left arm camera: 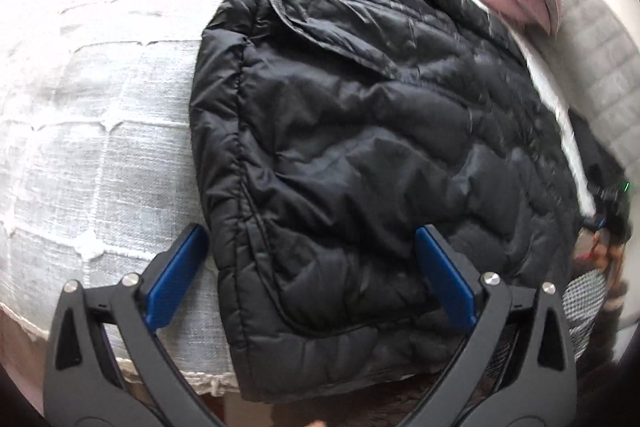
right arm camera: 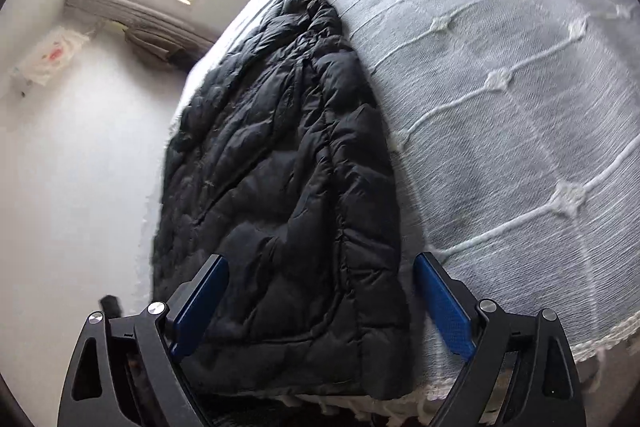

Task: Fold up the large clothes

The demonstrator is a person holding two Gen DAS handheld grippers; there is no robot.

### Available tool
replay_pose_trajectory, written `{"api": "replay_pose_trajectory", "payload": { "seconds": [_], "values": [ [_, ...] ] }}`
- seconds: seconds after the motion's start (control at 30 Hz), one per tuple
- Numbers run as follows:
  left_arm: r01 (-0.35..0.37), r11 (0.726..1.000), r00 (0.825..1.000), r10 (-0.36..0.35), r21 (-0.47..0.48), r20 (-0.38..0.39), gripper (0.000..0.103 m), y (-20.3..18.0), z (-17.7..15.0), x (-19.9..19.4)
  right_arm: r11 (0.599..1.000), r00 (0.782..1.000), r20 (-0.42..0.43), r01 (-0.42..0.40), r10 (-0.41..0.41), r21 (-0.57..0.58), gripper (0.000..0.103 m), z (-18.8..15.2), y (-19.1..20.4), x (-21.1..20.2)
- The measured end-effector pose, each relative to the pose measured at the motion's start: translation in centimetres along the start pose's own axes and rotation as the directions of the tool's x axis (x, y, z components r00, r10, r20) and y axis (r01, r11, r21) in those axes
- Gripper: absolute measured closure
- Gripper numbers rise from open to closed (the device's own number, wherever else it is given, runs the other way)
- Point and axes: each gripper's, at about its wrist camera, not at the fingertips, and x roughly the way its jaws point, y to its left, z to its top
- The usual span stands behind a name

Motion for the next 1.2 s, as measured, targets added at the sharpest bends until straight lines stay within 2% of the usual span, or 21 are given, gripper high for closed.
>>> {"api": "replay_pose_trajectory", "payload": {
  "seconds": [0.03,0.1,0.13,0.2,0.23,0.27,0.3,0.4,0.53,0.6,0.7,0.87,1.07,1.13,1.2],
  "values": [
    [0.028,0.999,1.0,-0.028,-0.018,0.005,0.001,0.2,0.0,-0.1,1.0,1.0,-0.01,-0.013,0.013,0.0,0.013,-0.1,0.0,0.1],
    [0.086,0.995,0.996,-0.086,-0.05,0.015,0.004,0.7,-0.1,-0.4,0.999,0.998,-0.042,-0.037,0.038,0.007,0.027,-0.3,0.1,0.5],
    [0.116,0.991,0.993,-0.115,-0.062,0.018,0.007,0.9,-0.1,-0.6,0.999,0.998,-0.055,-0.043,0.044,0.014,0.031,-0.4,0.1,0.8],
    [0.186,0.978,0.983,-0.186,-0.09,0.013,0.037,1.5,-0.2,-0.7,0.999,0.997,-0.069,-0.043,0.045,0.026,0.055,-0.5,0.1,1.1],
    [0.219,0.968,0.976,-0.22,-0.124,0.008,0.043,1.7,-0.3,-0.5,0.998,0.996,-0.075,-0.046,0.049,0.04,0.063,-0.6,0.0,1.3],
    [0.241,0.958,0.97,-0.244,-0.154,0.003,0.058,2.1,-0.3,-0.3,0.996,0.994,-0.083,-0.064,0.069,0.059,0.077,-0.7,-0.2,1.4],
    [0.263,0.947,0.964,-0.267,-0.182,0.002,0.07,2.5,-0.5,-0.2,0.994,0.993,-0.081,-0.081,0.087,0.07,0.084,-0.8,-0.3,1.5],
    [0.318,0.926,0.948,-0.315,-0.203,0.044,0.083,2.7,-1.1,-0.9,0.991,0.992,-0.034,-0.123,0.125,0.06,0.091,-1.1,0.4,0.8],
    [0.34,0.932,0.937,-0.324,-0.127,0.127,0.087,1.0,-1.4,-3.6,0.983,0.982,0.039,-0.186,0.186,0.002,0.093,-1.2,2.5,-1.5],
    [0.359,0.929,0.924,-0.341,-0.09,0.172,0.088,0.2,-1.4,-5.5,0.978,0.976,0.065,-0.206,0.207,-0.026,0.093,-1.3,3.6,-2.6],
    [0.387,0.921,0.903,-0.368,-0.047,0.223,0.088,-1.0,-1.3,-8.2,0.97,0.965,0.105,-0.234,0.24,-0.07,0.094,-1.7,5.3,-4.5],
    [0.43,0.902,0.856,-0.424,0.05,0.295,0.088,-3.5,-0.8,-13.4,0.955,0.943,0.179,-0.257,0.281,-0.146,0.094,-2.7,7.7,-8.8],
    [0.463,0.875,0.788,-0.48,0.143,0.387,0.088,-4.8,0.3,-19.9,0.943,0.907,0.281,-0.26,0.313,-0.209,0.094,-2.7,10.3,-13.6],
    [0.467,0.872,0.773,-0.484,0.148,0.41,0.088,-4.9,1.3,-20.8,0.938,0.892,0.312,-0.267,0.327,-0.219,0.094,-2.1,10.9,-14.5],
    [0.452,0.88,0.772,-0.469,0.147,0.429,0.088,-5.0,2.7,-21.2,0.935,0.881,0.33,-0.274,0.338,-0.226,0.094,-0.5,11.8,-14.1]
  ]
}}
